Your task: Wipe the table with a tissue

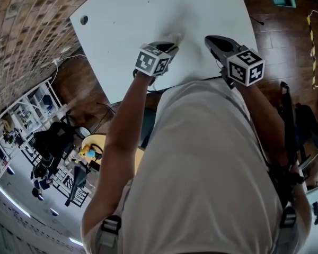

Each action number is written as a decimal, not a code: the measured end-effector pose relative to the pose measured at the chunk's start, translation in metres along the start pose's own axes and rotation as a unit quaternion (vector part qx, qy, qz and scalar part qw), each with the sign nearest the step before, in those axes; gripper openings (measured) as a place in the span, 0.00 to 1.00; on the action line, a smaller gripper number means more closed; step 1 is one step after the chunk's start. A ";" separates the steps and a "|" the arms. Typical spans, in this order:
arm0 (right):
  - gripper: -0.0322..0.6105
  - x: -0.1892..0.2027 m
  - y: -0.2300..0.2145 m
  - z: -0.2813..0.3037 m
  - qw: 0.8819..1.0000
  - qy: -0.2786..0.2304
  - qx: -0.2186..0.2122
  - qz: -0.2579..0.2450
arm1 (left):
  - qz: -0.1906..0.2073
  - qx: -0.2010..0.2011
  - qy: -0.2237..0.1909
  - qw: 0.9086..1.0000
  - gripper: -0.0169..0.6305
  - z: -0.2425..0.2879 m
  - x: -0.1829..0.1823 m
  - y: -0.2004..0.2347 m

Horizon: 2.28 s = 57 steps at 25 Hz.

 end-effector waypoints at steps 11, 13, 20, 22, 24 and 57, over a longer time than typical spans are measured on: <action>0.06 -0.010 -0.003 0.037 0.997 0.037 -0.064 -0.025 | -0.107 -0.003 -0.251 0.962 0.13 -0.046 0.048 -0.044; 0.06 -0.010 0.000 0.046 0.996 0.045 -0.076 -0.033 | -0.133 -0.021 -0.288 0.948 0.13 -0.060 0.062 -0.042; 0.06 -0.012 0.009 0.060 0.993 0.055 -0.091 -0.054 | -0.224 -0.090 -0.370 0.897 0.13 -0.097 0.111 -0.025; 0.06 -0.009 0.014 0.062 0.993 0.057 -0.084 -0.061 | -0.240 -0.098 -0.381 0.888 0.13 -0.103 0.124 -0.016; 0.06 -0.007 0.025 0.073 0.992 0.057 -0.084 -0.068 | -0.246 -0.107 -0.387 0.882 0.13 -0.116 0.133 -0.002; 0.06 0.032 0.150 0.168 0.994 0.080 -0.017 -0.071 | -0.231 -0.254 -0.248 0.906 0.13 -0.166 0.211 0.209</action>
Point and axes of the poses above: the fingertips, and each gripper's own axes: z forward along the fingers, y to its left, x out of its underside, the point moved 10 cm from there along -z, backward along the fingers
